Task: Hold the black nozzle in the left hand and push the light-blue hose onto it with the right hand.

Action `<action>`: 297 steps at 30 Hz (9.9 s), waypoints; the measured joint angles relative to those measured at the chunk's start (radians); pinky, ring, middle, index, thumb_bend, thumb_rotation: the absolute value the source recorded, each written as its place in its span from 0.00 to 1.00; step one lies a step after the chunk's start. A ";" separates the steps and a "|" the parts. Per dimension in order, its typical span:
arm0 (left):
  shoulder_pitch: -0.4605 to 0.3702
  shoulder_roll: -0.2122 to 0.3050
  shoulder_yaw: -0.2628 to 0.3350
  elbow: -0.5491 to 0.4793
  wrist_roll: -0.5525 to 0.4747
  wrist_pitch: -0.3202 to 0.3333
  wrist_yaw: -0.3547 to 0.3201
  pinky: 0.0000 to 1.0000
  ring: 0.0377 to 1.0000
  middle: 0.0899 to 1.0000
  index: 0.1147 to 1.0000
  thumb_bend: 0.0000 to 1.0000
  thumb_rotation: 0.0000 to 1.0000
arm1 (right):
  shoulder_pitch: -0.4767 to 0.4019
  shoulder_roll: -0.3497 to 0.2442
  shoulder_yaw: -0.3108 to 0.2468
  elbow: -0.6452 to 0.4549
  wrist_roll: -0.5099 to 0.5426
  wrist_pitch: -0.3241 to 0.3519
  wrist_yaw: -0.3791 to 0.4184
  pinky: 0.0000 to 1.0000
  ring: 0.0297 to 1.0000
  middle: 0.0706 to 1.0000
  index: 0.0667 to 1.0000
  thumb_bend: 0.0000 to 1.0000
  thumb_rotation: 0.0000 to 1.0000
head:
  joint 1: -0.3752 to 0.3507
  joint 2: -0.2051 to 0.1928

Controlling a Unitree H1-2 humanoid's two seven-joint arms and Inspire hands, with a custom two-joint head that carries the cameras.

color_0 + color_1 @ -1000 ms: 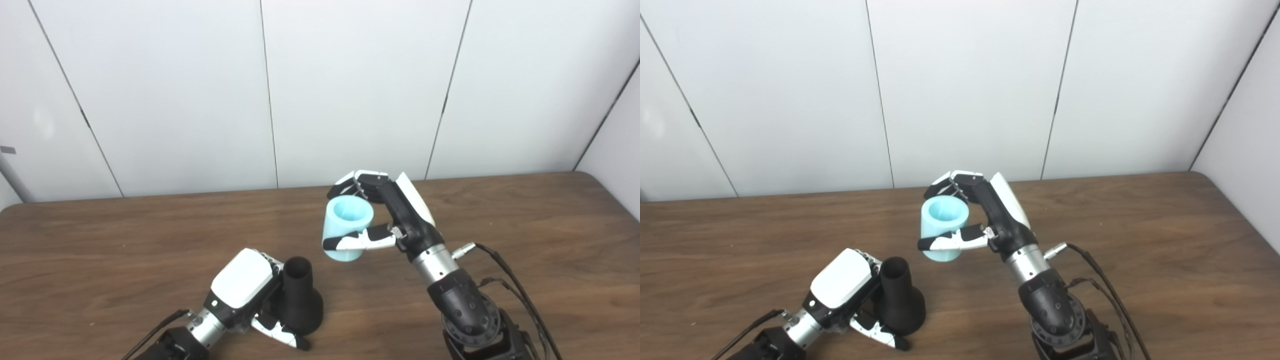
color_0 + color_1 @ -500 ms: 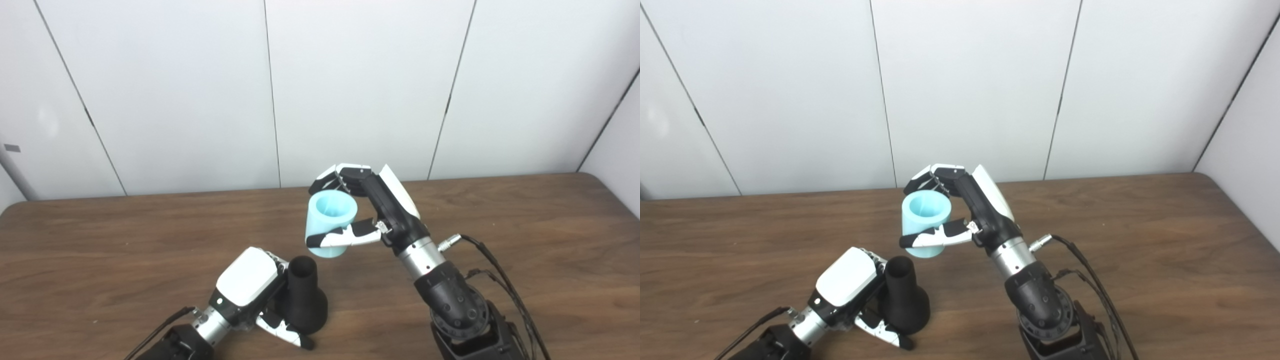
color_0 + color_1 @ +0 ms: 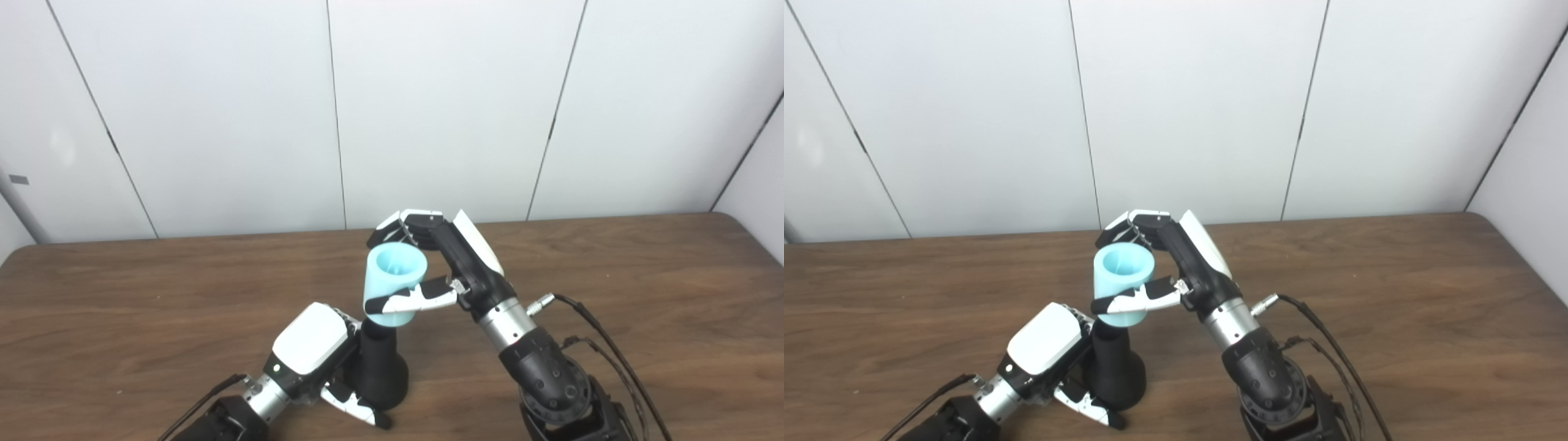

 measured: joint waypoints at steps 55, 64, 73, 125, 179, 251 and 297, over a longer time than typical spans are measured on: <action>0.018 -0.014 0.002 -0.029 -0.024 0.000 -0.078 0.08 0.10 0.12 0.42 0.52 0.04 | 0.077 0.027 0.020 -0.023 0.010 -0.035 0.000 0.31 0.36 0.46 0.53 0.51 0.00 | 0.000 0.011; 0.018 -0.013 0.002 -0.030 -0.034 0.001 -0.090 0.08 0.10 0.12 0.42 0.52 0.04 | 0.082 0.028 0.022 -0.024 0.011 -0.041 -0.001 0.29 0.35 0.46 0.53 0.51 0.00 | -0.002 0.011; 0.018 -0.013 0.002 -0.031 -0.042 0.003 -0.102 0.08 0.10 0.12 0.42 0.52 0.04 | 0.100 0.030 0.029 -0.034 0.006 -0.063 -0.002 0.26 0.35 0.46 0.52 0.51 0.00 | 0.003 0.011; 0.018 -0.013 -0.003 -0.034 -0.044 0.013 -0.107 0.09 0.10 0.13 0.42 0.52 0.04 | 0.109 0.024 0.028 0.106 -0.107 -0.392 -0.155 0.26 0.35 0.47 0.51 0.51 0.00 | 0.003 0.000; 0.000 -0.024 -0.014 -0.003 -0.093 0.000 -0.143 0.12 0.13 0.17 0.42 0.52 0.04 | 0.117 0.028 0.009 0.014 -0.037 -0.186 -0.061 0.31 0.36 0.47 0.52 0.51 0.00 | 0.000 -0.008; -0.002 -0.024 -0.016 -0.001 -0.094 -0.001 -0.143 0.12 0.13 0.16 0.42 0.52 0.04 | 0.118 0.010 0.120 0.241 -0.171 -0.506 -0.446 0.14 0.17 0.40 0.50 0.52 0.00 | 0.008 -0.002; -0.004 -0.024 -0.019 0.001 -0.094 0.000 -0.142 0.12 0.13 0.17 0.42 0.52 0.04 | 0.172 0.003 0.046 0.164 0.023 -0.360 -0.071 0.86 0.93 0.98 1.00 1.00 0.42 | 0.006 -0.003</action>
